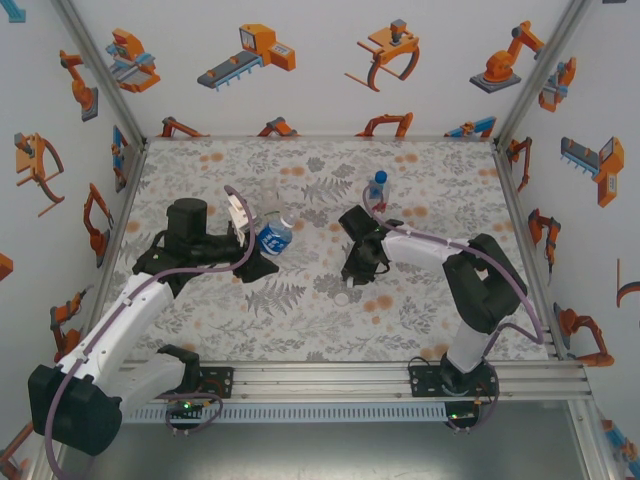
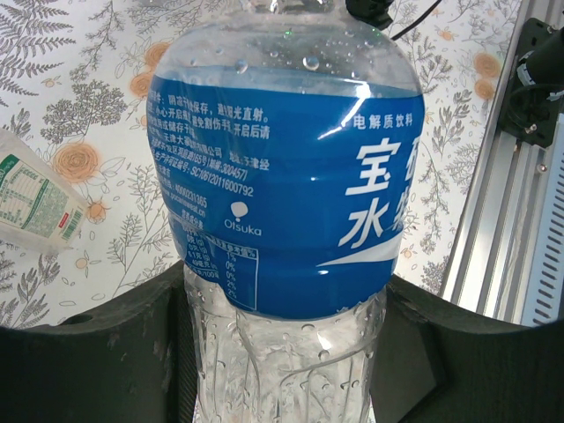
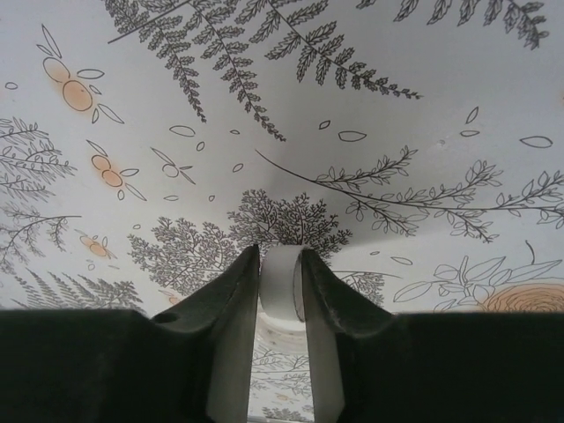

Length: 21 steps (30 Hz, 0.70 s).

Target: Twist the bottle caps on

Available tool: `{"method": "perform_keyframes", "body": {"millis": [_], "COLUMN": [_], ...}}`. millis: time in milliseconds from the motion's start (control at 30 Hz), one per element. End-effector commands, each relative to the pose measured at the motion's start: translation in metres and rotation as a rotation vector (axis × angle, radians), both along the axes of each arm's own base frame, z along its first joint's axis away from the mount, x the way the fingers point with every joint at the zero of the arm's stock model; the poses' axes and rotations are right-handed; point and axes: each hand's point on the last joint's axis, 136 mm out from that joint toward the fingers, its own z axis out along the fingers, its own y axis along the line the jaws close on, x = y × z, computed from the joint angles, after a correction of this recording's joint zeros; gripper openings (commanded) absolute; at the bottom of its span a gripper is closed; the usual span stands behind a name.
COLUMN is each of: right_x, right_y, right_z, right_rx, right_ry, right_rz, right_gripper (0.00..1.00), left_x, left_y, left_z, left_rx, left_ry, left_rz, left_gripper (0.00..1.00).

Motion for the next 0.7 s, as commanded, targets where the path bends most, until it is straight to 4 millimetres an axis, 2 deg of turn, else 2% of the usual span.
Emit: {"method": "perform_keyframes", "body": {"millis": [0, 67, 200, 400, 567, 667], "right_x": [-0.007, -0.006, 0.008, 0.043, 0.063, 0.064], "right_y": [-0.005, -0.004, 0.005, 0.03, 0.026, 0.015], "right_z": [-0.007, -0.005, 0.006, 0.025, 0.032, 0.023], "right_rx": [-0.016, -0.009, 0.038, 0.293, 0.528, 0.638], "right_ry": [0.015, 0.004, -0.055, -0.192, -0.3, -0.318], "right_rz": [-0.001, 0.007, 0.025, 0.043, 0.004, -0.039], "right_gripper": [0.19, 0.15, 0.14, 0.14, 0.14, 0.17], "left_x": [-0.004, -0.003, -0.003, -0.003, -0.003, -0.002], "left_y": [-0.003, -0.003, -0.003, -0.003, -0.003, -0.003], "left_z": [0.017, 0.017, 0.016, 0.015, 0.013, 0.012], "left_rx": [-0.022, -0.021, -0.02, -0.018, -0.015, -0.014], "left_ry": [-0.046, -0.045, -0.043, -0.041, -0.034, -0.031], "left_rz": [-0.037, -0.038, -0.037, -0.037, -0.036, -0.037], "left_gripper": [0.0, 0.0, 0.0, 0.0, 0.0, 0.0]}}
